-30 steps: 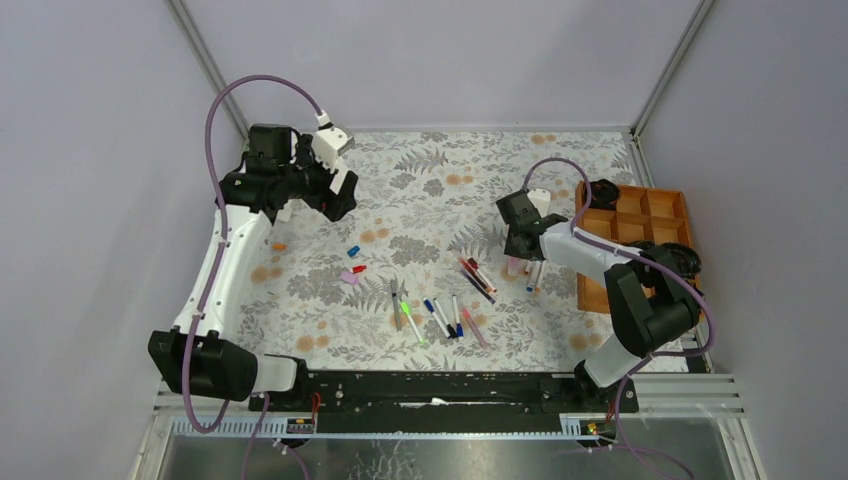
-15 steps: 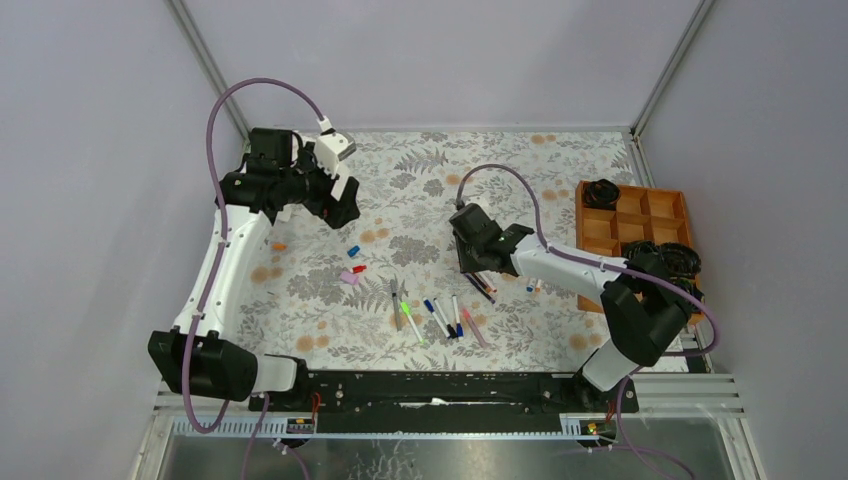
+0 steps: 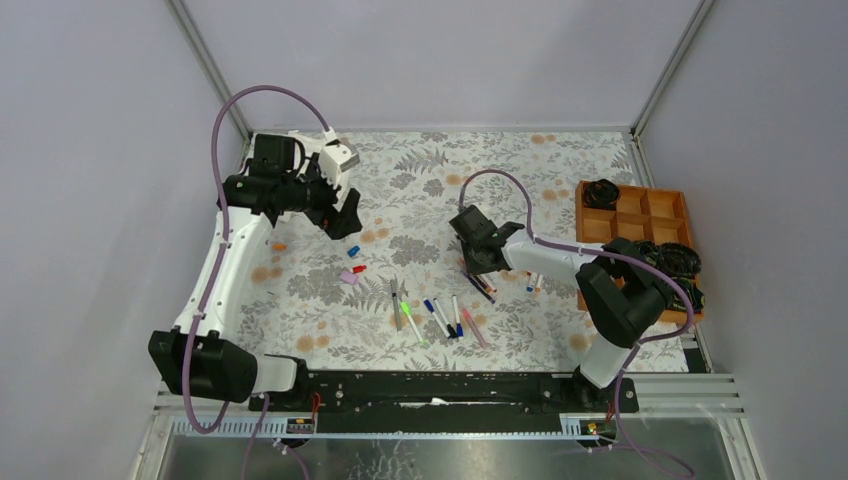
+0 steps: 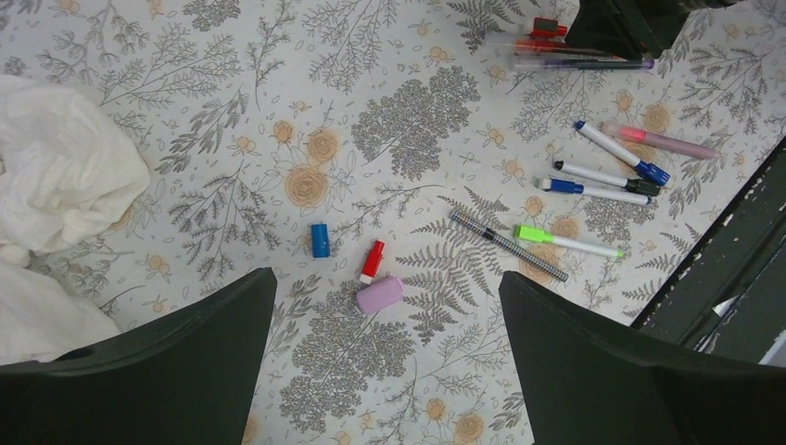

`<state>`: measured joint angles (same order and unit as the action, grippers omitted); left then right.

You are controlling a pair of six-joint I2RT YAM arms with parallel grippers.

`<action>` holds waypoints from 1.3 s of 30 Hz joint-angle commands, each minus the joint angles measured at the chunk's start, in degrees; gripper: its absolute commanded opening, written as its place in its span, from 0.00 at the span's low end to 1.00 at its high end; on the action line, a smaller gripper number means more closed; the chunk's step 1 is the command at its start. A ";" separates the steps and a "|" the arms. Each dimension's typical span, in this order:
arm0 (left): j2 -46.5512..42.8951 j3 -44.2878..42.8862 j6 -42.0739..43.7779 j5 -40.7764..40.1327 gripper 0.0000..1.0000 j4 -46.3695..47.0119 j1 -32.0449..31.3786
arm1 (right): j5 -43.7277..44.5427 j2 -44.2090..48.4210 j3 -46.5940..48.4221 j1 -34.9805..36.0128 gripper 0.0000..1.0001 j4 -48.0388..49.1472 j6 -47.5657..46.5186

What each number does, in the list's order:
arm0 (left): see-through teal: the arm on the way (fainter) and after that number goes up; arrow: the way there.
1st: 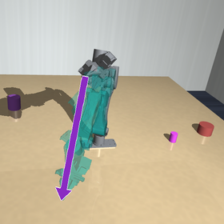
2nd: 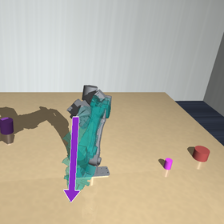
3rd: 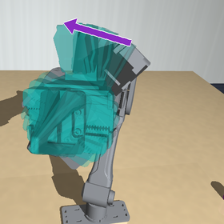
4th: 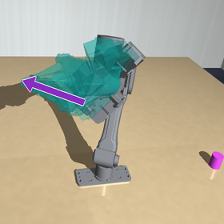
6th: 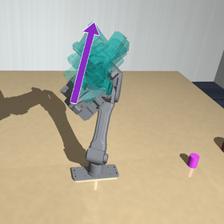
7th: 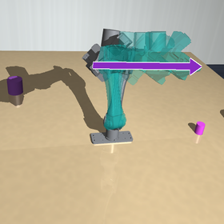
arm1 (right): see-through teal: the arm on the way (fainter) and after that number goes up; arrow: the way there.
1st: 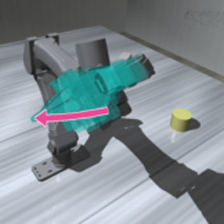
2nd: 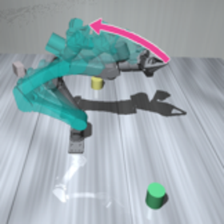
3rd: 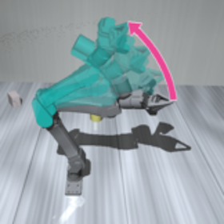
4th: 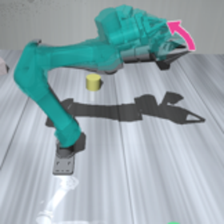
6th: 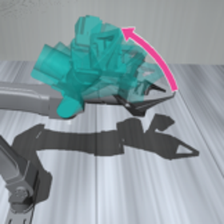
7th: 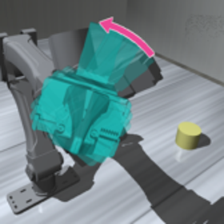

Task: Open the pen caps

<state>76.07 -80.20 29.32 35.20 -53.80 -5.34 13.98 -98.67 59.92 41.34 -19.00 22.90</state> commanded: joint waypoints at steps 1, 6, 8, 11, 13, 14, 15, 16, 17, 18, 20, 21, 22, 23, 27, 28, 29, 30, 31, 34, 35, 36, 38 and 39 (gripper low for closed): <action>-0.72 1.23 1.74 2.41 0.99 -1.62 0.42 | 1.78 -0.62 -0.54 -1.22 0.25 0.29 -0.25; -0.51 1.36 2.14 3.58 0.99 -2.10 0.47 | 0.74 0.09 -2.35 -3.15 0.25 1.19 0.07; -0.40 1.39 2.27 3.79 0.98 -2.18 0.42 | 0.87 0.48 -2.73 -3.38 0.25 1.20 -0.07; -0.19 1.20 2.33 4.35 0.99 -2.48 0.47 | 0.82 0.47 -3.20 -3.70 0.26 1.39 -0.09; -0.09 1.17 2.33 4.72 0.99 -2.53 0.42 | 0.59 0.14 -3.59 -3.81 0.26 1.54 -0.13; -0.05 1.15 2.34 4.89 0.99 -2.61 0.42 | 0.53 -0.04 -3.85 -3.86 0.26 1.67 -0.13; 0.03 1.03 2.40 5.00 0.99 -2.74 0.43 | 0.57 -0.36 -4.15 -3.90 0.27 1.89 -0.09; 0.08 1.02 2.47 5.11 0.99 -2.91 0.42 | 0.66 -0.66 -4.46 -3.98 0.27 2.01 -0.04; 0.12 0.94 2.60 5.18 0.99 -3.10 0.42 | 0.62 -1.07 -4.79 -4.11 0.27 2.16 0.00; 0.13 0.93 2.85 5.22 0.99 -3.33 0.42 | 0.67 -1.35 -5.13 -4.20 0.28 2.21 0.15; 0.21 0.92 3.27 5.52 0.99 -3.79 0.42 | 0.42 -1.35 -5.89 -4.24 0.29 2.37 0.45; 0.28 0.99 3.50 5.63 0.99 -3.99 0.42 | 0.13 -0.91 -6.29 -4.24 0.29 2.53 0.53; 0.35 0.97 3.62 5.74 0.99 -4.10 0.43 | -0.01 -0.52 -6.59 -4.21 0.30 2.65 0.57; 0.32 0.98 3.64 5.88 0.99 -4.12 0.42 | -0.16 -0.10 -6.77 -4.24 0.31 2.61 0.58; 0.81 0.93 3.57 6.77 0.99 -4.12 0.42 | -0.21 0.27 -6.51 -4.28 0.31 1.98 0.25; 0.95 0.97 3.55 6.99 0.99 -4.24 0.39 | -0.49 0.20 -6.56 -4.24 0.29 2.02 0.23; 1.07 0.98 3.55 7.34 0.99 -4.33 0.42 | -0.91 0.20 -6.69 -4.25 0.26 2.18 0.30; 1.24 1.01 3.69 7.68 0.99 -4.49 0.34 | -1.27 0.19 -6.82 -4.21 0.20 2.49 0.47; 1.39 1.08 4.06 8.14 0.99 -4.81 0.34 | -1.61 0.36 -6.83 -4.20 0.15 2.73 0.42; 1.76 2.19 6.43 10.04 0.99 -6.20 0.33 | -1.77 1.76 -5.34 -4.25 0.00 2.44 0.04; 1.86 3.18 7.77 10.63 0.99 -6.68 0.29 | -1.83 2.60 -4.23 -4.31 0.00 1.66 -0.22; 1.95 3.98 9.30 11.20 0.99 -7.24 0.20 | -2.03 3.56 -3.10 -4.29 0.00 1.09 -0.60; 2.13 5.69 11.74 12.24 0.99 -8.09 -0.28 | -2.38 5.48 -0.20 -4.34 0.00 -0.41 -1.30; 2.15 6.54 12.61 12.63 0.99 -8.08 -0.73 | -2.81 6.46 1.38 -4.34 0.00 -1.42 -1.76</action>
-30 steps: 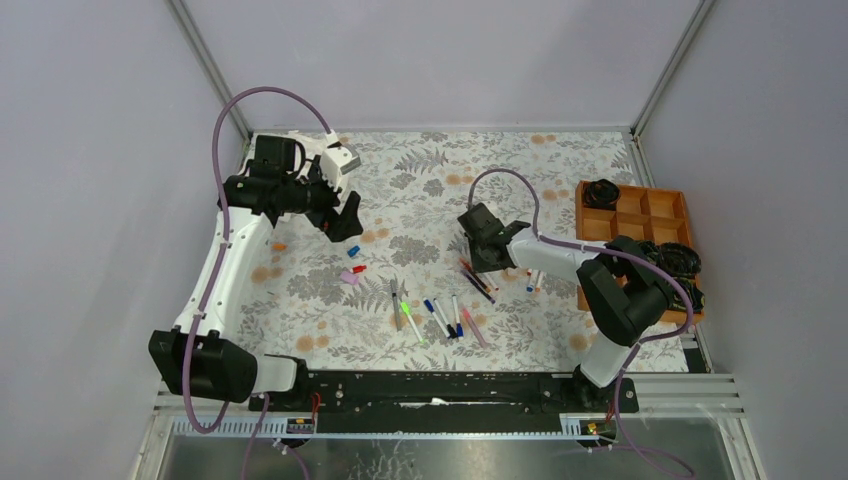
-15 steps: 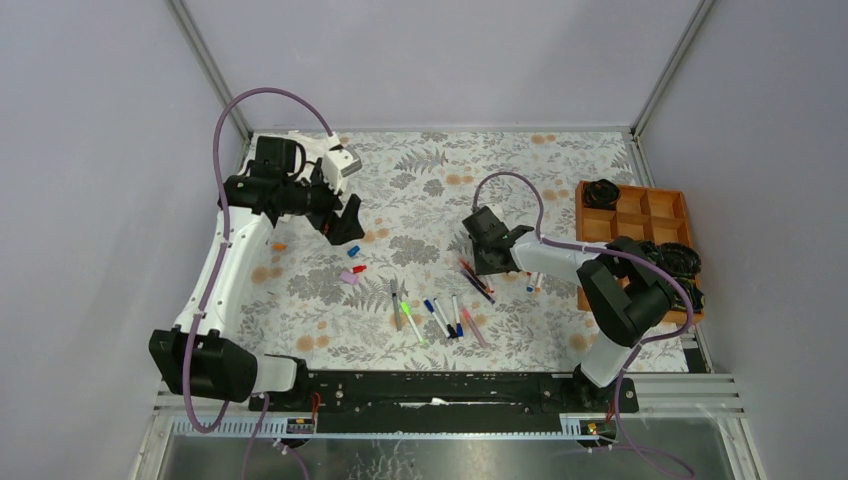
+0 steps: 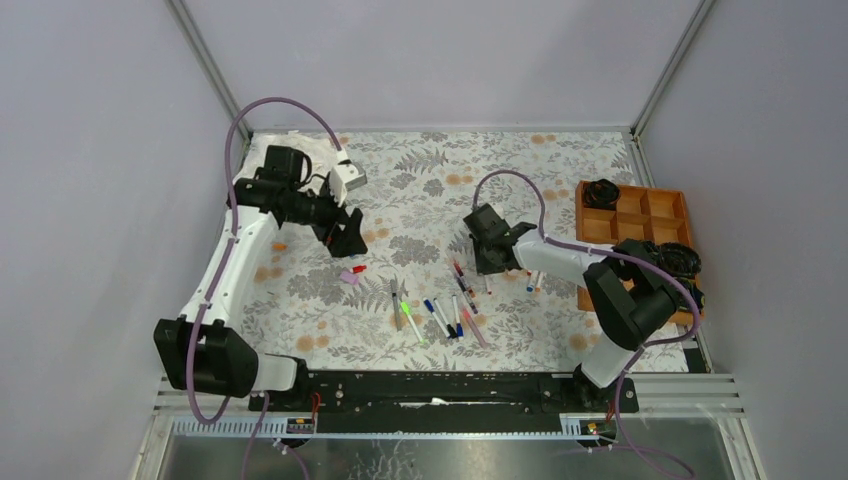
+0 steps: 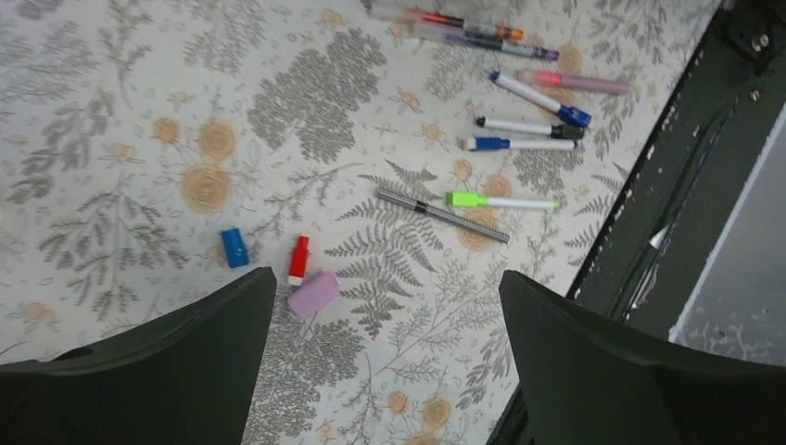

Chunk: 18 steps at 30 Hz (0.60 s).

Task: Open the pen caps

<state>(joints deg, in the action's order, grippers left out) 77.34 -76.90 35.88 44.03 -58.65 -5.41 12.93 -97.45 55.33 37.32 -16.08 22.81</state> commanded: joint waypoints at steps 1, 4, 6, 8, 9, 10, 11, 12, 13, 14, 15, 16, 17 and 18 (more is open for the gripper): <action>0.98 4.21 6.87 3.94 0.99 -3.26 -1.18 | -2.45 5.85 7.72 -0.30 0.00 -5.52 -2.20; 1.19 6.28 9.32 3.39 0.99 -3.31 -4.04 | -9.85 7.54 12.14 -0.41 0.00 -7.87 -3.97; 0.79 7.41 11.40 3.37 0.99 -3.34 -5.91 | -22.25 8.28 13.97 -0.36 0.00 -8.06 -5.38; 0.14 8.25 13.92 4.24 0.99 -3.31 -7.70 | -37.83 8.34 14.92 -0.41 0.00 -7.54 -5.25; -0.24 8.56 14.90 4.80 0.99 -3.31 -8.27 | -44.16 7.96 14.97 -0.41 0.00 -6.65 -4.07; -0.64 8.72 15.75 5.31 0.99 -3.31 -8.95 | -49.89 7.36 15.23 -0.41 0.00 -6.13 -3.22; -1.03 8.75 16.52 5.76 0.99 -3.31 -9.61 | -55.03 6.62 15.33 -0.41 0.00 -5.63 -2.18; -1.50 8.78 17.25 6.00 0.99 -3.31 -10.29 | -59.45 5.92 15.15 -0.38 0.00 -4.55 -0.91; -1.88 8.88 17.82 6.12 0.99 -3.33 -11.12 | -63.44 5.28 14.89 -0.26 0.00 -2.59 0.51; -2.28 8.88 18.24 6.07 0.99 -3.31 -11.98 | -66.74 4.67 14.61 -0.08 0.00 -1.47 1.82; -2.59 8.88 18.57 5.96 0.99 -3.31 -12.98 | -69.43 3.98 14.59 0.19 0.00 -0.14 2.72; -2.85 8.88 18.67 5.86 0.99 -3.31 -13.92 | -71.53 3.29 14.93 0.68 0.00 0.56 3.22; -3.09 8.91 18.76 5.77 0.99 -3.35 -14.82 | -72.98 2.41 15.45 1.10 0.00 0.73 3.55; -3.32 8.89 18.86 5.73 0.99 -3.39 -15.81 | -74.44 1.56 15.98 1.52 0.00 0.90 3.95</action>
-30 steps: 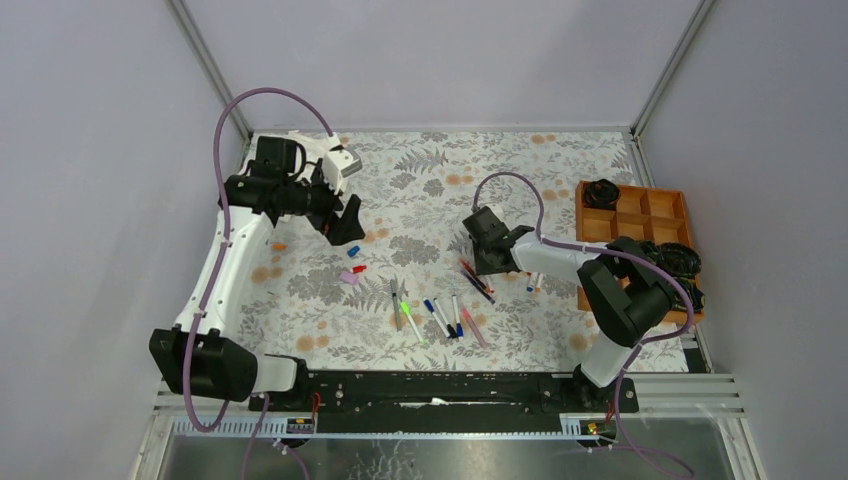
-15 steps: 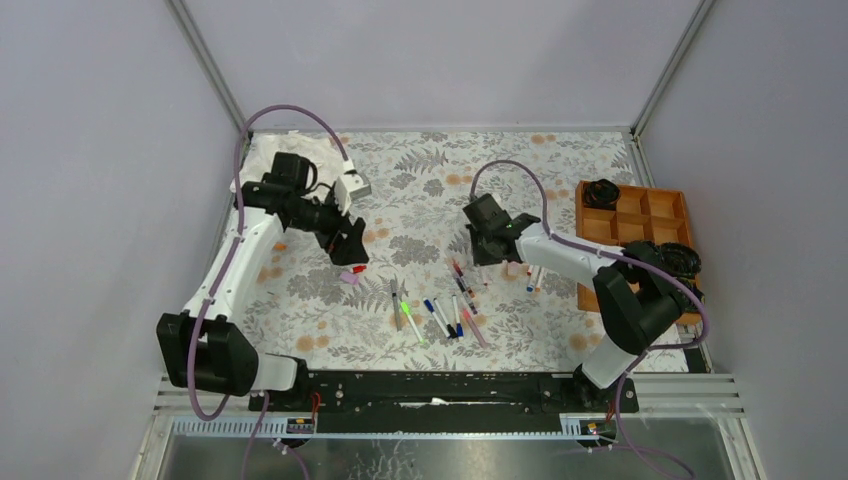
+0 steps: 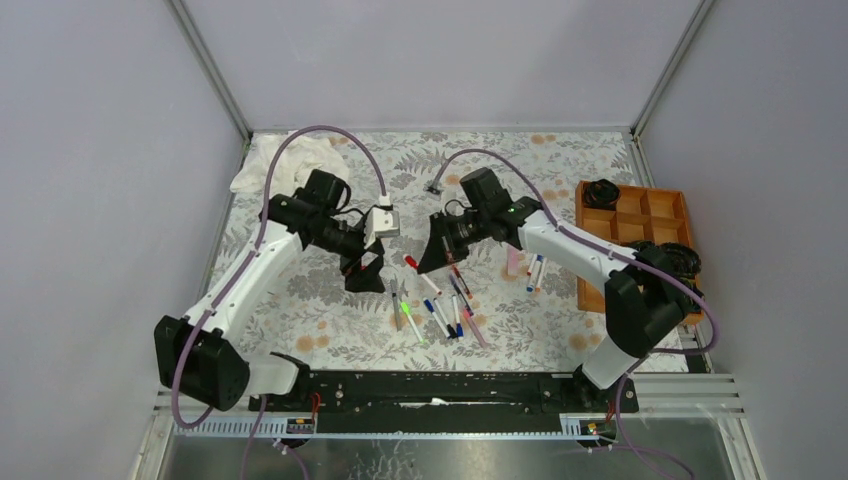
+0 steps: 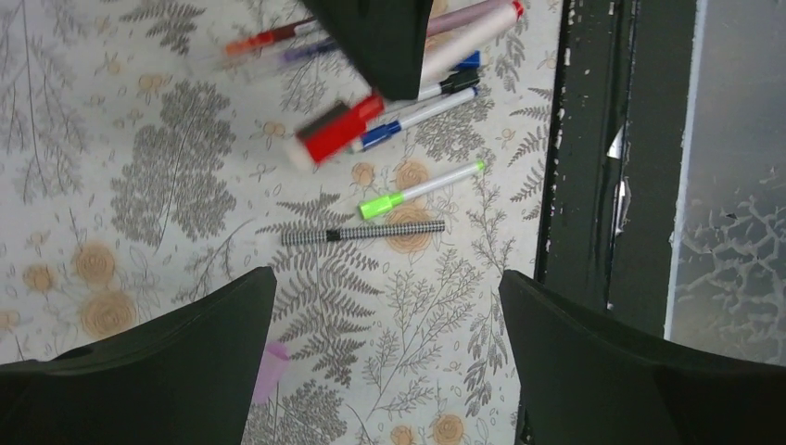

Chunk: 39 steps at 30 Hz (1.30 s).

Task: Open the pen caps

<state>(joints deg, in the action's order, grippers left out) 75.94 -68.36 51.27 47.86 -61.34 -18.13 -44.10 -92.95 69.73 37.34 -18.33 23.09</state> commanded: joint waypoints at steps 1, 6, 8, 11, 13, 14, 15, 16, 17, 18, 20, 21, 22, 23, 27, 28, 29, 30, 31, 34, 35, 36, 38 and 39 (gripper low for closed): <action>-2.08 0.38 3.60 1.85 0.98 -0.85 -3.85 | -18.54 -3.89 2.22 1.88 0.00 3.54 4.20; -2.53 0.41 3.52 0.70 0.85 -0.97 -7.77 | -23.61 -7.14 3.13 3.67 0.00 9.58 9.50; -2.56 0.73 3.65 -0.46 0.81 -0.97 -9.04 | -24.68 -8.09 3.04 3.79 0.00 11.87 11.74; -2.36 1.41 3.79 -1.89 0.70 -1.02 -10.34 | -25.65 -9.11 2.74 3.80 0.00 14.65 14.22; -2.25 1.87 3.99 -2.88 0.61 -1.00 -11.05 | -26.21 -9.35 2.33 3.79 0.00 16.39 15.65; -2.25 2.22 4.20 -3.36 0.56 -0.94 -11.25 | -26.48 -9.43 1.94 3.79 0.00 17.45 16.61; -2.18 2.43 4.40 -3.82 0.53 -0.97 -11.43 | -26.68 -9.51 1.42 3.79 0.00 17.83 17.31; -2.10 2.75 4.63 -4.15 0.50 -0.98 -11.48 | -26.80 -9.57 1.18 3.79 0.00 19.37 17.68; -1.97 2.92 4.74 -4.50 0.46 -0.99 -11.55 | -26.76 -9.65 1.03 3.83 0.00 19.79 17.72; -1.88 2.98 4.88 -4.79 0.42 -0.97 -11.57 | -26.82 -9.75 0.95 3.82 0.00 19.82 17.77; -1.77 3.03 5.08 -5.05 0.32 -0.97 -11.66 | -26.77 -10.07 0.84 3.79 0.00 19.81 17.98; -1.76 3.05 5.07 -5.05 0.27 -0.99 -11.76 | -26.56 -10.23 0.77 3.86 0.03 19.79 18.14; -1.84 2.90 5.03 -5.05 0.20 -1.02 -11.90 | -26.26 -10.50 0.76 3.88 0.12 19.67 18.42; -1.85 2.73 4.94 -5.05 0.12 -1.03 -12.05 | -26.03 -10.76 0.74 3.94 0.19 19.65 18.62; -1.87 2.56 4.18 -5.76 0.00 -0.32 -12.10 | -25.69 -11.82 0.62 4.84 0.29 18.80 17.95; -1.91 2.63 4.24 -6.11 0.00 -0.28 -12.10 | -25.62 -11.94 0.66 5.06 0.29 16.77 17.10; -1.96 2.74 4.28 -6.37 0.00 -0.27 -12.10 | -25.46 -12.19 0.67 5.26 0.27 15.84 16.58; -2.01 2.97 4.42 -6.66 0.00 -0.27 -12.08 | -25.40 -12.28 0.67 5.28 0.25 15.08 16.07; -2.09 3.07 4.64 -6.98 0.00 -0.23 -12.08 | -25.38 -12.26 0.67 5.28 0.21 14.60 15.65; -2.36 3.37 5.90 -8.38 0.00 -0.70 -12.06 | -24.77 -11.97 1.04 5.22 0.01 11.75 13.49; -2.38 3.40 6.65 -9.17 0.00 -1.14 -12.03 | -24.46 -11.74 1.17 5.13 0.00 10.01 12.46; -2.40 3.50 7.30 -10.28 0.00 -1.49 -12.07 | -24.26 -11.52 1.14 5.03 0.00 8.95 11.56; -2.63 3.83 9.14 -13.43 0.00 -1.91 -12.10 | -24.00 -10.77 0.37 4.70 0.00 7.50 10.36; -2.65 4.13 10.37 -15.70 0.00 -2.22 -12.10 | -23.87 -10.22 -0.17 4.41 0.00 6.67 9.63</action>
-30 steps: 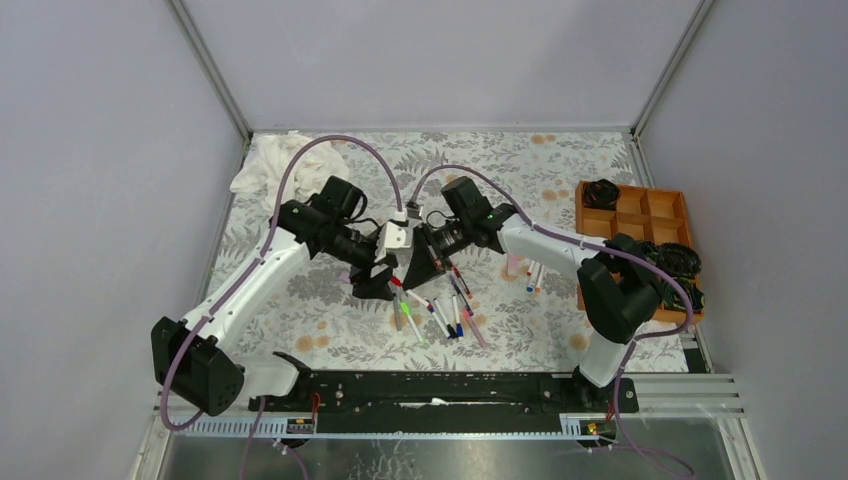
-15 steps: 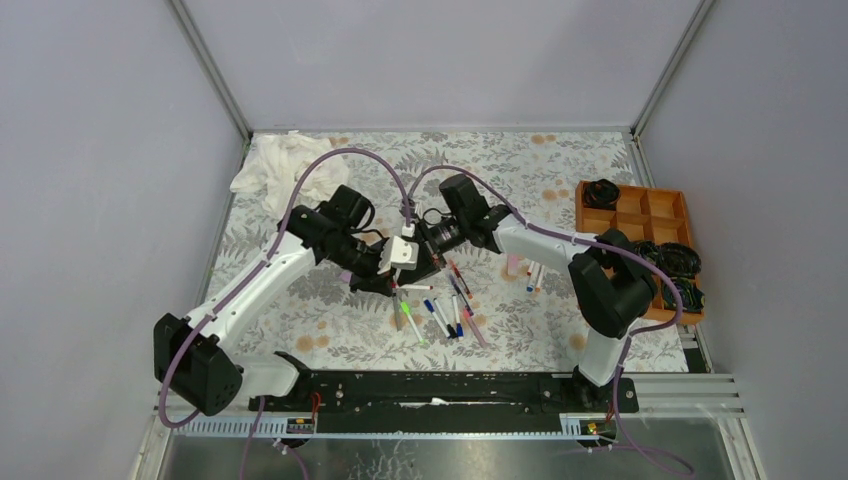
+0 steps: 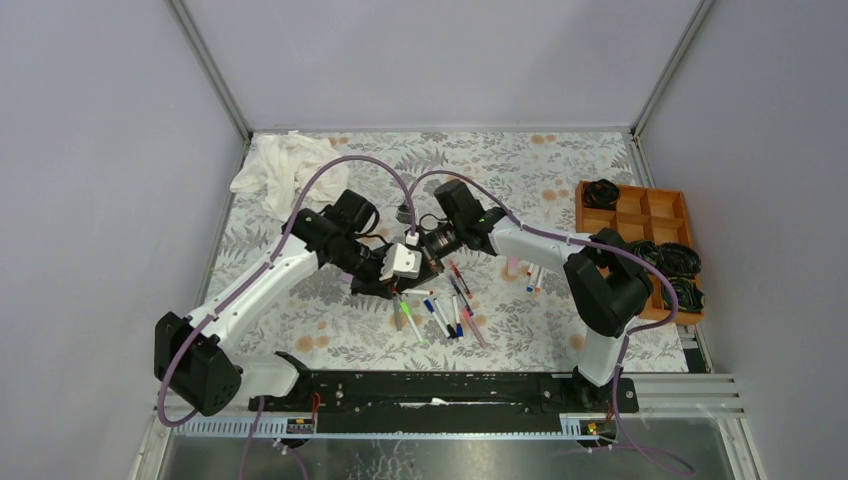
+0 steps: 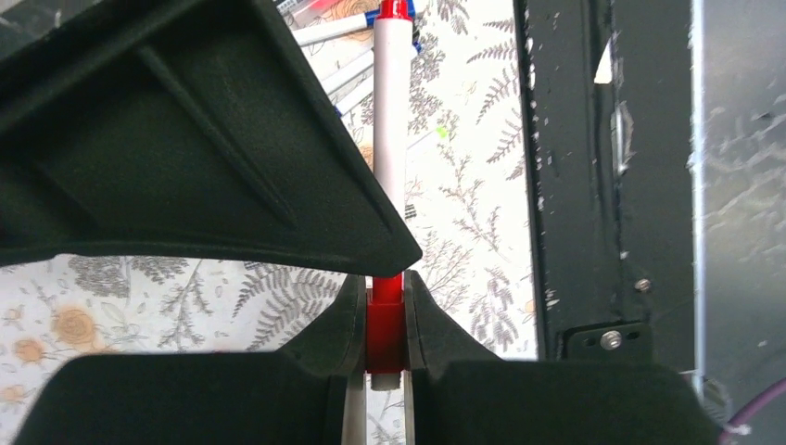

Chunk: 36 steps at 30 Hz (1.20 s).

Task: Open the pen caps

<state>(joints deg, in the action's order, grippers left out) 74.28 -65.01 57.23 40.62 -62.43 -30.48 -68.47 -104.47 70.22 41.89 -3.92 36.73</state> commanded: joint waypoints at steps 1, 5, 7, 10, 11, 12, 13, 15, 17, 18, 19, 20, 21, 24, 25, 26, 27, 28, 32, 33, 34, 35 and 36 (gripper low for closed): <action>-0.92 1.13 5.90 -10.90 0.00 -1.38 0.32 | 0.64 1.94 -1.37 -0.44 0.00 -8.48 -4.62; 0.11 1.64 12.45 -20.16 0.00 -2.68 2.39 | 1.80 4.38 -5.01 -1.87 0.00 -11.65 -7.56; 1.26 0.11 15.81 -21.23 0.00 -3.96 5.77 | 2.88 5.63 -6.77 -2.31 0.00 -12.15 -7.86; 3.59 -2.15 19.17 -21.66 0.00 -5.28 9.82 | 3.87 7.40 -8.62 -2.56 0.00 -11.83 -7.56; 4.35 -2.59 19.65 -21.76 0.00 -5.28 10.80 | 4.13 7.89 -9.21 -2.66 0.00 -11.43 -7.24; 4.88 -2.77 20.05 -21.75 0.00 -5.20 11.69 | 4.35 8.34 -9.75 -2.76 0.00 -11.06 -6.99; 5.30 -2.64 20.18 -21.68 0.00 -4.85 12.38 | 4.32 8.66 -10.35 -2.90 0.00 -10.63 -6.73; 5.63 -2.00 20.33 -21.61 0.00 -4.02 13.02 | 4.46 9.12 -11.32 -2.91 0.00 -10.33 -6.46; 5.50 -1.22 20.58 -21.55 0.00 -3.42 13.41 | 4.84 9.42 -11.79 -2.95 0.00 -10.52 -6.62; 5.24 -0.79 20.43 -21.55 0.00 -2.67 13.50 | 5.71 9.59 -11.66 -3.07 0.00 -11.93 -7.09; 5.15 -0.29 20.17 -21.38 0.00 -2.03 13.65 | 6.77 9.74 -11.37 -3.29 0.00 -13.20 -7.78; 5.04 0.33 19.51 -21.11 0.00 -0.16 13.75 | 8.27 9.92 -11.07 -3.67 0.00 -14.10 -8.29; 5.12 1.13 18.16 -20.77 0.00 2.23 13.84 | 10.56 10.26 -10.76 -4.38 0.00 -15.07 -8.58; 7.00 3.61 12.51 -20.32 0.00 10.37 13.79 | 25.55 11.19 -8.71 -7.59 0.00 -20.48 -10.08; 8.18 4.45 10.02 -20.38 0.00 13.07 13.85 | 35.89 12.18 -8.43 -9.03 0.00 -22.06 -9.95; 9.56 4.82 7.58 -20.48 0.00 15.46 14.00 | 43.03 13.44 -8.57 -10.17 0.00 -22.80 -9.65; 11.06 5.03 5.57 -20.37 0.00 17.26 14.22 | 48.20 15.26 -9.91 -11.54 0.00 -22.51 -8.47; 12.46 5.14 3.48 -20.05 0.00 18.94 14.47 | 54.13 17.06 -11.01 -12.71 0.00 -22.06 -7.52; 17.68 5.34 -3.85 -19.42 0.03 24.06 15.55 | 75.72 22.80 -14.08 -13.58 0.00 -21.13 -6.86; 18.84 5.35 -4.87 -19.80 0.06 24.66 15.68 | 79.50 23.38 -14.66 -13.61 0.00 -20.66 -6.67; 20.01 5.11 -5.35 -19.77 0.08 24.58 15.85 | 82.24 23.58 -15.15 -13.71 0.00 -20.18 -6.45; 20.88 5.16 -5.45 -19.83 0.10 24.48 15.95 | 84.18 23.28 -15.34 -13.86 0.00 -19.80 -6.27; 21.57 5.46 -5.58 -20.07 0.14 24.70 15.97 | 85.66 22.69 -15.30 -13.94 0.00 -19.42 -6.24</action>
<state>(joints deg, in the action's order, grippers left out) 93.45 -60.07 57.01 21.15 -43.03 -15.18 -2.31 -82.02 56.23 27.79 -23.62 29.54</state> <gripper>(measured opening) 0.165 0.046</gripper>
